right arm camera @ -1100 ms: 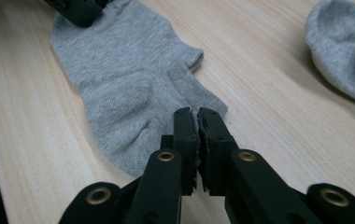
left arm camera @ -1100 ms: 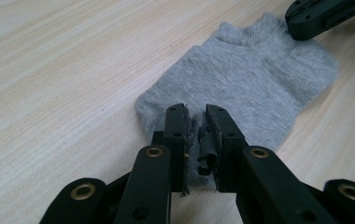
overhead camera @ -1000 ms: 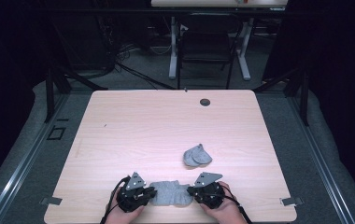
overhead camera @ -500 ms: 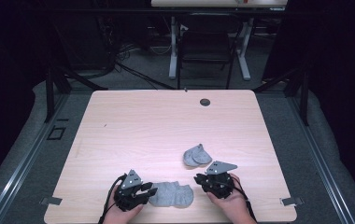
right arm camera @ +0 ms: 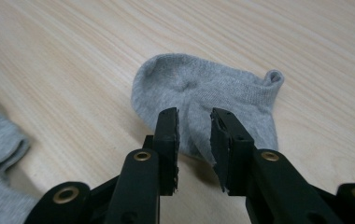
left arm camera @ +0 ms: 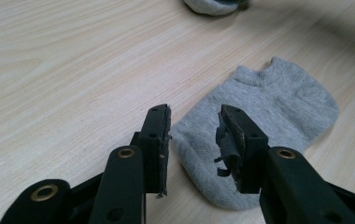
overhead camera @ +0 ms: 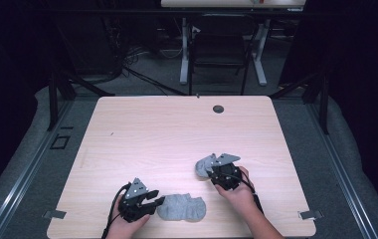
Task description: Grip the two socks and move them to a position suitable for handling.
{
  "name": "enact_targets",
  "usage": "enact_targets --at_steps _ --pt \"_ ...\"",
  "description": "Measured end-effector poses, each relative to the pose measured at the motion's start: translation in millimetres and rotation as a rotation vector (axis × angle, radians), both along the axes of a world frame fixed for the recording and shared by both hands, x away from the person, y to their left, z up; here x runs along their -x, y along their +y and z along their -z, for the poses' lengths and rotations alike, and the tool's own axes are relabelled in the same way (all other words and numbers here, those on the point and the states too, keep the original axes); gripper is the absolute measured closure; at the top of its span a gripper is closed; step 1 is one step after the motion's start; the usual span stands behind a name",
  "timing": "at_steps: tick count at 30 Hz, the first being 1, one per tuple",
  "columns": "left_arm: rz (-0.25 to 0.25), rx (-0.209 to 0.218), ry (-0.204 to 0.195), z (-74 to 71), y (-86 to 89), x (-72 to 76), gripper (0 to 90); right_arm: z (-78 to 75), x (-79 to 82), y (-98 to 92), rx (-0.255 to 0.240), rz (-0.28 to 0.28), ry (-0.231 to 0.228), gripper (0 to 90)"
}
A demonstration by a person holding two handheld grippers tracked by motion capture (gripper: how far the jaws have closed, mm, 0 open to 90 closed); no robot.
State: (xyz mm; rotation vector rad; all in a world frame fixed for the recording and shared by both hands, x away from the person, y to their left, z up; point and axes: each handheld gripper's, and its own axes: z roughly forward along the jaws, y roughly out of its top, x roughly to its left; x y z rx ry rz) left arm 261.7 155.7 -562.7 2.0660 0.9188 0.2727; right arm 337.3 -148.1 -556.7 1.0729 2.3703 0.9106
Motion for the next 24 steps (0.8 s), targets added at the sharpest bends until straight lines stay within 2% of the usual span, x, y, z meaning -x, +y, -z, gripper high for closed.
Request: enact_targets --at_steps 2,6,11,22,24 --pt "-0.002 -0.001 0.0 0.0 0.2 -0.5 63.5 2.0 -3.4 2.6 0.013 0.004 -0.008 71.6" --pt "-0.006 0.002 0.001 0.5 1.5 -2.3 63.1 7.4 -9.2 5.5 0.016 0.023 0.012 70.9" --pt "-0.013 0.003 0.004 1.5 2.7 -3.8 62.8 12.6 -12.0 10.0 0.032 0.036 0.035 81.0" --pt "-0.019 0.003 0.001 2.3 3.1 -5.2 62.8 11.3 -8.9 21.2 0.027 0.026 0.058 85.6" --pt "-0.02 -0.001 -0.002 2.3 3.9 -5.9 62.8 11.5 -6.9 24.2 0.013 0.033 0.062 85.7"
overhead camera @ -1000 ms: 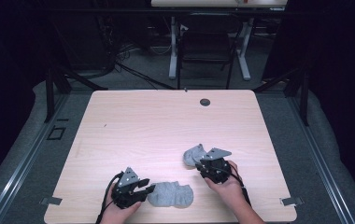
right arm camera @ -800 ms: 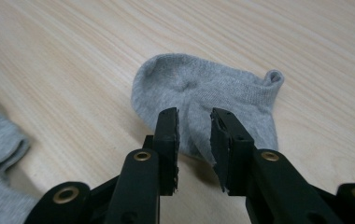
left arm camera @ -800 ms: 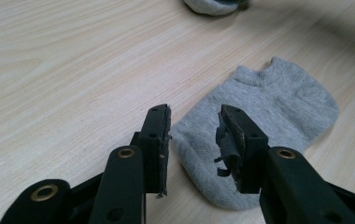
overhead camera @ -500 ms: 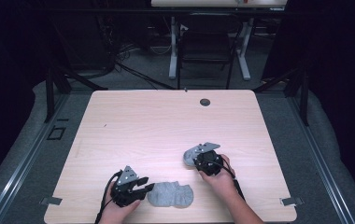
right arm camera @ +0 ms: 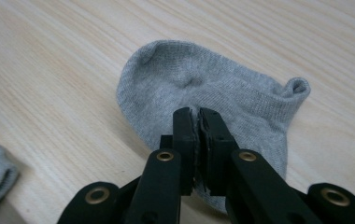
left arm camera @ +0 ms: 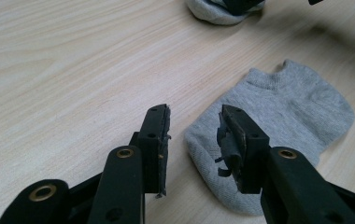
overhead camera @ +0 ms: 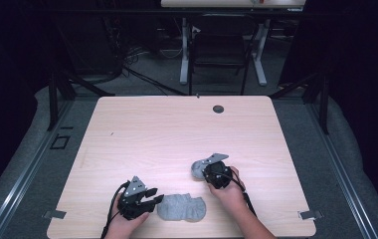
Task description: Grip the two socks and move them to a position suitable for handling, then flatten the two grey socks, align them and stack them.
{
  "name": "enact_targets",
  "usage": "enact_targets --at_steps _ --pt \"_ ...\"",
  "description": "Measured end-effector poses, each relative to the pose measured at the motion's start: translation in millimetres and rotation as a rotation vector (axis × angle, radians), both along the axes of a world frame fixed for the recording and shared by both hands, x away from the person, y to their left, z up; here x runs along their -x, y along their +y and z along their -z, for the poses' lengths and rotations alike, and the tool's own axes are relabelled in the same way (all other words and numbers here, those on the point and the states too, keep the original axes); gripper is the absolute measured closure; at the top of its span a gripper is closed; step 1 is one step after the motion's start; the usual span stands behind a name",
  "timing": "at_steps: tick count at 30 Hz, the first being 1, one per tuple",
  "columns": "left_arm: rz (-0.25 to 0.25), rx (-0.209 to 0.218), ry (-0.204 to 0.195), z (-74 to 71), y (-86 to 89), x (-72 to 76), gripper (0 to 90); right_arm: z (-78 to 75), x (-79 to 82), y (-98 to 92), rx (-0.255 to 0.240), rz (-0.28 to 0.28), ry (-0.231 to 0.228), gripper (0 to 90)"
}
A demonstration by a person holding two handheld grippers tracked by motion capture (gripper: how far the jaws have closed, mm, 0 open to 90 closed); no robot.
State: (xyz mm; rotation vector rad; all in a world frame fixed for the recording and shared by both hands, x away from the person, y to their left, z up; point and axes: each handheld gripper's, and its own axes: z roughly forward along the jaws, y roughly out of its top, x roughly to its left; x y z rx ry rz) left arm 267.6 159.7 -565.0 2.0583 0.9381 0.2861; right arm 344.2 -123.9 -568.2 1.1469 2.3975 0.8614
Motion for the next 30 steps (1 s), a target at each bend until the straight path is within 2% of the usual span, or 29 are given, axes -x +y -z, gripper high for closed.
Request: enact_targets --at_steps 6,14,16,22,30 --pt "-0.024 0.007 0.001 -0.4 1.7 -0.6 62.8 0.8 6.1 12.4 -0.02 -0.007 0.01 85.7" --pt "-0.025 0.01 0.001 0.6 3.6 -3.9 62.7 0.0 11.0 30.9 -0.045 -0.03 0.044 86.0" --pt "-0.025 0.009 0.0 0.7 3.1 -3.9 62.6 1.2 12.8 36.3 -0.075 -0.022 0.047 86.0" --pt "-0.028 0.003 -0.002 1.2 3.6 -5.8 62.5 0.2 16.6 46.7 -0.084 -0.026 0.079 86.0" --pt "-0.027 0.006 -0.009 0.3 0.0 -10.2 62.6 0.1 21.2 58.4 -0.09 -0.034 0.09 85.9"
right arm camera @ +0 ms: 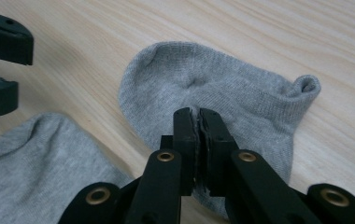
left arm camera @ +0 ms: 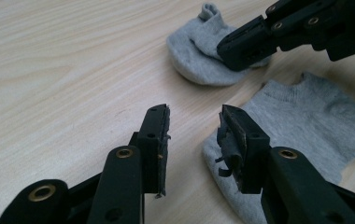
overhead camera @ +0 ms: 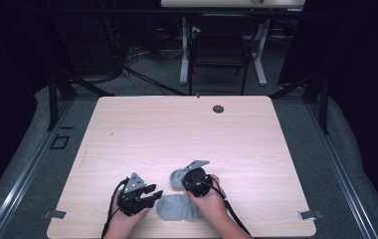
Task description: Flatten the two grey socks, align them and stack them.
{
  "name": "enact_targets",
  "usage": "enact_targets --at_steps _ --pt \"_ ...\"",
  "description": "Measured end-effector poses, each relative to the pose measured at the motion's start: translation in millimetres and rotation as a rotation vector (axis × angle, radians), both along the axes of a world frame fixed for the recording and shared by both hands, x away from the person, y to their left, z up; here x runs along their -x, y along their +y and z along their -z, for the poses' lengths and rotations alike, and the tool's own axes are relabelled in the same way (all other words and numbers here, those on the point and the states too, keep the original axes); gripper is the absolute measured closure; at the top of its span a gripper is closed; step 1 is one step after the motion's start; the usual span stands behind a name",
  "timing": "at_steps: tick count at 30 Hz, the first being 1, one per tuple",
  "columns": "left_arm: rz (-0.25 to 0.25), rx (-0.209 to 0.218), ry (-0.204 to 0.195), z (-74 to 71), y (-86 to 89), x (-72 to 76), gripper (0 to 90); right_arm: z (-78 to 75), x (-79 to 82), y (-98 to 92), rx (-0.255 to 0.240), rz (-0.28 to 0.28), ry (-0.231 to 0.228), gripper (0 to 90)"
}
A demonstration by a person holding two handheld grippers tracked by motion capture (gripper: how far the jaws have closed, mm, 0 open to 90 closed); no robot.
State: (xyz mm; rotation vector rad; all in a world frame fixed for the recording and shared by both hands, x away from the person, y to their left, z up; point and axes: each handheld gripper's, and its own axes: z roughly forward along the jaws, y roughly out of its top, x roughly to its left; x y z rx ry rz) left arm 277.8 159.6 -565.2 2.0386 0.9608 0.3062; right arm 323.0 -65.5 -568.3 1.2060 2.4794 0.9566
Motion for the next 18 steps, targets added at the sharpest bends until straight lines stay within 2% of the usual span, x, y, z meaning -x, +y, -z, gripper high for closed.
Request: enact_targets --at_steps 9,12,14,16,18 --pt "-0.003 0.017 -0.009 -5.9 -5.6 -7.8 64.1 -5.1 3.7 3.2 -0.064 0.0 0.003 86.1" --pt "-0.005 0.003 -0.006 -7.1 -11.3 -11.7 67.2 -8.1 5.6 2.8 -0.092 0.008 -0.001 86.2" --pt "-0.018 -0.009 -0.001 -6.5 -15.6 -15.4 67.7 -10.2 6.3 1.6 -0.089 -0.001 0.001 86.2" --pt "-0.035 -0.015 0.01 -4.5 -18.5 -19.7 67.0 -11.0 6.8 1.5 -0.106 0.006 -0.004 86.2" --pt "-0.055 -0.019 0.021 -1.8 -20.1 -23.8 66.5 -11.9 6.7 -0.1 -0.106 0.003 0.009 86.2"
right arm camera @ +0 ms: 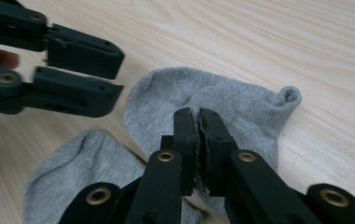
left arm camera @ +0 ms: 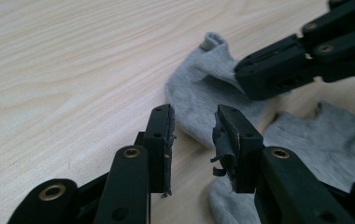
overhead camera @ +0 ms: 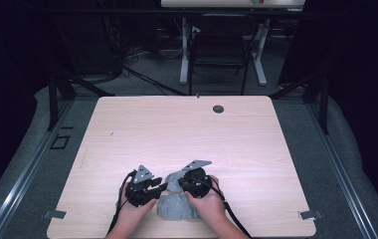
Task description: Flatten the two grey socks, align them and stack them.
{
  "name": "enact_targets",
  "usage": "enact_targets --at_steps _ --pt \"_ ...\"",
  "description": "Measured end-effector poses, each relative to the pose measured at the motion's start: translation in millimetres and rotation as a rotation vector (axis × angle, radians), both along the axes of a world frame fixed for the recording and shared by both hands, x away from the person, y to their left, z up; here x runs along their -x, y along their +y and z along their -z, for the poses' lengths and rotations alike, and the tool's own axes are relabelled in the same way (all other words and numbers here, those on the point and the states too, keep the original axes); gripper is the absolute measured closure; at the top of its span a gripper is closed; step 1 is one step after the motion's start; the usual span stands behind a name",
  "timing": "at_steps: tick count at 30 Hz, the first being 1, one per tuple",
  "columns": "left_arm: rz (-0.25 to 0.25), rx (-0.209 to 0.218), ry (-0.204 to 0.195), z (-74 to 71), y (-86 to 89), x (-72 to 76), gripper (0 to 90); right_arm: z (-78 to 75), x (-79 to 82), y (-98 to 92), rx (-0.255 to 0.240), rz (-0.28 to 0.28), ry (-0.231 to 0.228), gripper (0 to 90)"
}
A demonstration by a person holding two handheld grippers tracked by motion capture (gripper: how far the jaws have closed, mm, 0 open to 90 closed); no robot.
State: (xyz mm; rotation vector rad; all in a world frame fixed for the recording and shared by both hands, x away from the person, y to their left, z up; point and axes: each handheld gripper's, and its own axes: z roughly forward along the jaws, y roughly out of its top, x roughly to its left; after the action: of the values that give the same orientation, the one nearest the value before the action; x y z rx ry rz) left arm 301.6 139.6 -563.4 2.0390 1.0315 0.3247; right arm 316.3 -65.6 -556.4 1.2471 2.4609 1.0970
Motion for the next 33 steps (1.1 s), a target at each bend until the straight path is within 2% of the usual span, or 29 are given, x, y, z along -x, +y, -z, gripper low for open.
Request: enact_targets --at_steps 5,10,13,18,21,23,28,33 --pt "-0.012 0.003 0.013 3.9 0.7 -7.7 65.7 -1.5 0.9 -2.1 -0.014 -0.005 -0.011 86.2" --pt "-0.027 0.059 0.0 -1.7 2.0 -8.0 66.2 -4.3 1.2 -5.0 -0.018 -0.008 -0.03 86.2" --pt "-0.019 0.031 0.004 -2.5 -0.9 -9.9 66.8 -5.4 1.6 -5.9 -0.033 -0.002 -0.034 86.2" --pt "-0.025 -0.004 0.038 6.9 -4.8 -15.1 70.2 -7.9 2.3 -8.2 -0.048 0.006 -0.04 86.2" --pt "-0.023 -0.029 0.042 10.6 -4.2 -15.6 80.3 -9.3 1.8 -11.4 -0.054 0.0 -0.048 86.2" --pt "-0.029 -0.034 0.034 10.7 -2.8 -15.5 86.2 -10.4 1.6 -14.1 -0.064 0.004 -0.057 86.2" --pt "-0.038 -0.035 0.029 10.0 1.3 -16.7 87.8 -13.0 1.2 -26.0 -0.082 0.012 -0.071 86.2" --pt "-0.047 -0.036 0.026 9.6 3.8 -17.2 87.9 -11.2 1.0 -40.7 -0.077 0.038 -0.066 86.0"
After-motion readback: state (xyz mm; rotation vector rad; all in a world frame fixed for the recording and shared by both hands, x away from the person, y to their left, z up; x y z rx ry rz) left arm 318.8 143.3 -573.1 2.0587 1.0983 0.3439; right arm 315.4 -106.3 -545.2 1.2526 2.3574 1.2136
